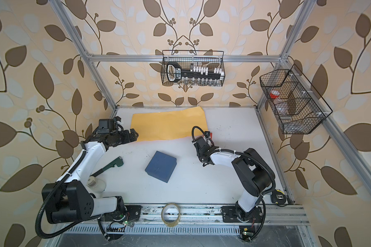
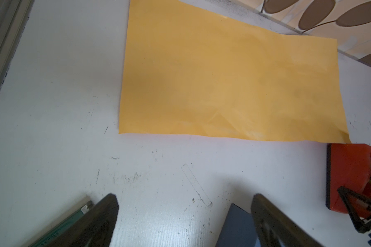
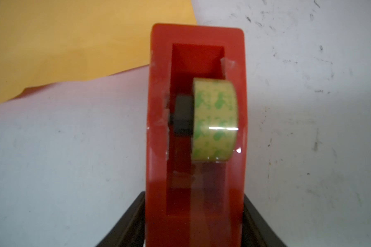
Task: Wrap the gift box in paper
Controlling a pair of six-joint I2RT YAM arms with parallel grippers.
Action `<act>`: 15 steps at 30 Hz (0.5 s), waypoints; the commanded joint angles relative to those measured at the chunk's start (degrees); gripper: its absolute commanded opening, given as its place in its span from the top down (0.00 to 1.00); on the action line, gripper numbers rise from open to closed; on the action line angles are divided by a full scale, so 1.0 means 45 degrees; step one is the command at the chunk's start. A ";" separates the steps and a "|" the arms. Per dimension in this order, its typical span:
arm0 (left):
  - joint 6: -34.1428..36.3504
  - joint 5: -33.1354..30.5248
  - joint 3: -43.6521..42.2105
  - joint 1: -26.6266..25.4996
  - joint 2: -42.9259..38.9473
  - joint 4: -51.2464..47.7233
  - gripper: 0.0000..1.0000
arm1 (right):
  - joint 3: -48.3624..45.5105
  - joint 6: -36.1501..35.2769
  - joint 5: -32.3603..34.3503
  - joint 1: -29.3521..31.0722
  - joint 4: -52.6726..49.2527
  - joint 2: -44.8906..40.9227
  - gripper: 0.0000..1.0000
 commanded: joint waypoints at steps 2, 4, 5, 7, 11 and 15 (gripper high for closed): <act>0.0418 -0.0459 0.0749 -0.0227 -0.0020 -0.0412 0.01 | -0.0053 -0.0108 -0.0181 -0.1013 -0.0034 -0.0165 0.45; 0.0471 -0.0323 0.0745 -0.0242 0.0026 -0.0372 0.01 | -0.0376 -0.0413 -0.0180 -0.1628 0.0182 -0.0517 0.45; 0.0510 -0.0255 0.0726 -0.0241 0.0060 -0.0336 0.01 | -0.0474 -0.0551 -0.0247 -0.1923 0.0225 -0.0607 0.45; 0.0562 -0.0244 0.0796 -0.0239 0.0166 -0.0407 0.01 | -0.0467 -0.0804 -0.0530 -0.2791 0.0023 -0.0625 0.44; 0.0647 -0.0164 0.0857 -0.0239 0.0228 -0.0437 0.01 | -0.0646 -0.0061 -0.2260 -0.4466 -0.0038 -0.0671 0.44; 0.0772 -0.0440 0.1027 -0.0289 0.0265 -0.0618 0.01 | -0.0262 0.0427 -0.2533 -0.5138 -0.0834 -0.0498 0.41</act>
